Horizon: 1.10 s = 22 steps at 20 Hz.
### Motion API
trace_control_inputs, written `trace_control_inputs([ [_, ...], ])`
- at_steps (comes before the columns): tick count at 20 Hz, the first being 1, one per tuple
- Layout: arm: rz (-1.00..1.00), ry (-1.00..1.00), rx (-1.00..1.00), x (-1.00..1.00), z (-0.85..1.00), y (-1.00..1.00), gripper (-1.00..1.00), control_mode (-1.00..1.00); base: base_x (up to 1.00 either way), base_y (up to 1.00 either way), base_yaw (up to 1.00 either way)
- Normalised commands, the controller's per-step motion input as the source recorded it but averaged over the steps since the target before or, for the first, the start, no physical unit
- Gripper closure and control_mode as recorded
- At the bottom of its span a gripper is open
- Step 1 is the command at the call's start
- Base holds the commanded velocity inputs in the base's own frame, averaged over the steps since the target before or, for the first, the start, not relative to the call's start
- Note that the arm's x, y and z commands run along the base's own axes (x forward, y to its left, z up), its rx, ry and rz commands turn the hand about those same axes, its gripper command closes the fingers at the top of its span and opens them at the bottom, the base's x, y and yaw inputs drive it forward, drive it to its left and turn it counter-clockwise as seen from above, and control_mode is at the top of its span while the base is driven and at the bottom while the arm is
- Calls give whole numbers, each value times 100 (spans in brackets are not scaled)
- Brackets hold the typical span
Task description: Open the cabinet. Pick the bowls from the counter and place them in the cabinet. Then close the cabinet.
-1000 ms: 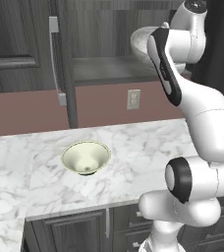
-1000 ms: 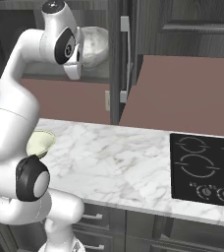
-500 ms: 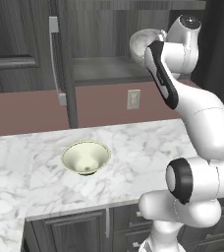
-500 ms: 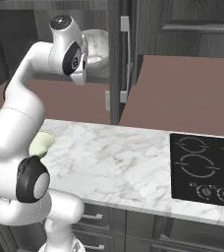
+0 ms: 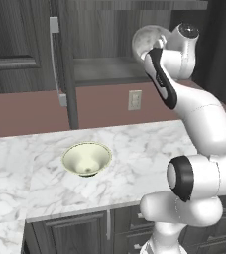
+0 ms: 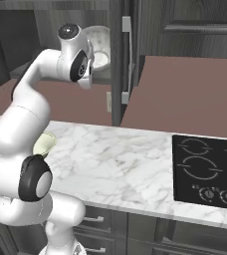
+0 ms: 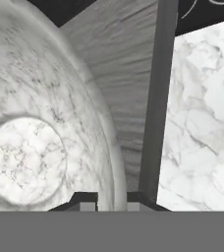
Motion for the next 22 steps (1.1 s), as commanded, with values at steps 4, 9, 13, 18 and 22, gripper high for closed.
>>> trace_control_inputs([
  [4,0,-1,0,4,-4,-5,-100,-100,0,0,0],
  [9,0,-7,2,-3,8,-18,-100,-100,0,0,0],
  [13,0,-8,4,-22,38,-12,-100,-100,0,0,0],
  [18,0,-11,1,-45,56,0,-100,-100,0,0,0],
  [22,0,-5,2,-85,36,0,-100,-100,0,0,0],
])
